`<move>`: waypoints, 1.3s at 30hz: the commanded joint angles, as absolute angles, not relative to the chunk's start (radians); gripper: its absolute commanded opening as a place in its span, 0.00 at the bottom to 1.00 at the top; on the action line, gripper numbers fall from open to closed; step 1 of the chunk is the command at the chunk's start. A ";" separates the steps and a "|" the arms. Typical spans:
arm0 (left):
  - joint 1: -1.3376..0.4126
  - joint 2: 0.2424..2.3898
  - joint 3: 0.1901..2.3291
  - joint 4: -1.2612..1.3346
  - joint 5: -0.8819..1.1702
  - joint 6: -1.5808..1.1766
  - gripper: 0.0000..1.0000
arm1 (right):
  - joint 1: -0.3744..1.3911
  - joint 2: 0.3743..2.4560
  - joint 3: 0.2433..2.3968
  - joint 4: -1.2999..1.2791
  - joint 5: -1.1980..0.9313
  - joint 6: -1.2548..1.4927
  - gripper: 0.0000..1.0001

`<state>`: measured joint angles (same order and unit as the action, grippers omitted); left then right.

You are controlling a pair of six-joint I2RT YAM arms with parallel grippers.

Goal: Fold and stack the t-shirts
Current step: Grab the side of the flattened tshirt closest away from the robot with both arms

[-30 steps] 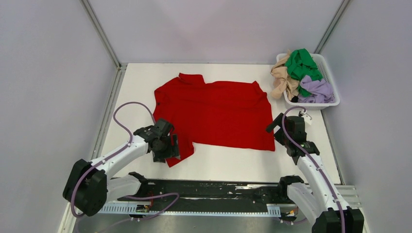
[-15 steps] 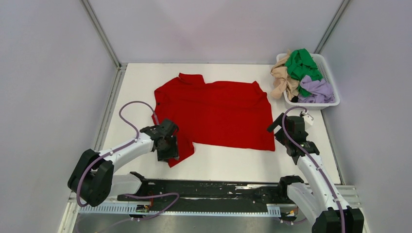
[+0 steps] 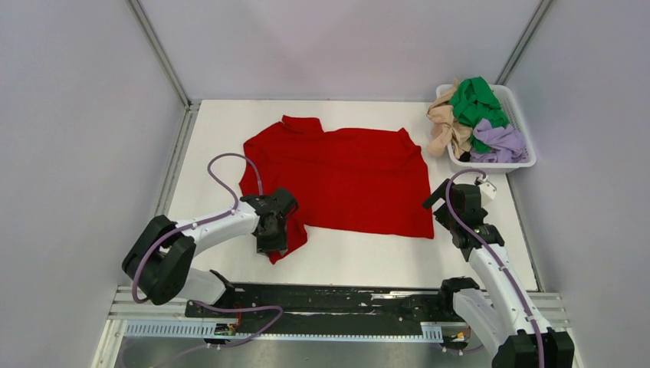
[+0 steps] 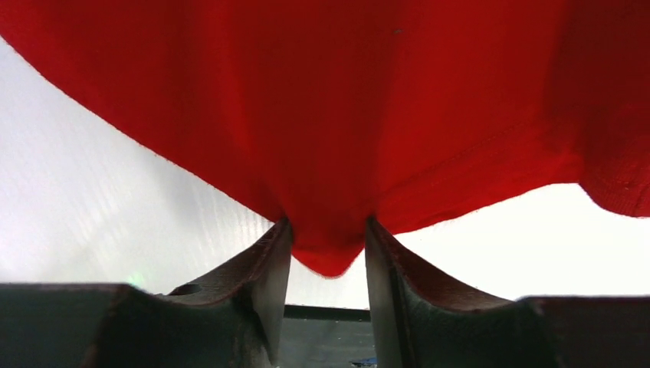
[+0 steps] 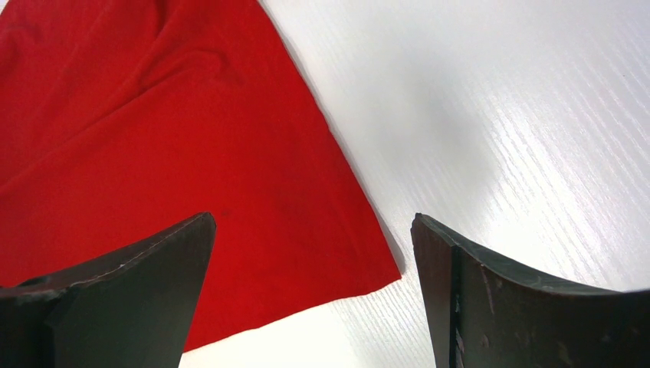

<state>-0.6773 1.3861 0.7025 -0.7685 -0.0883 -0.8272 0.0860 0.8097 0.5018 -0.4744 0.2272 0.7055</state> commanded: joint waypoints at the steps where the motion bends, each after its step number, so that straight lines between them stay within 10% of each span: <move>1: -0.727 1.489 0.661 -0.709 -0.067 -0.905 0.45 | 0.082 0.776 0.483 -0.459 0.256 0.725 1.00; 8: -0.753 1.541 0.661 -0.666 -0.071 -0.909 0.01 | 0.082 0.759 0.489 -0.519 0.238 0.771 1.00; 19: -0.753 1.455 0.642 -0.612 -0.056 -0.813 0.00 | 0.083 0.837 0.465 -0.637 0.109 0.861 0.95; 39: -0.753 1.304 0.629 -0.663 -0.117 -0.789 0.00 | 0.083 1.135 0.483 -0.555 0.148 0.877 0.51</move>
<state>-0.7441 1.3212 0.6582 -0.6739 -0.0734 -0.7898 0.0860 1.0740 0.4866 -0.6056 0.0963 0.8639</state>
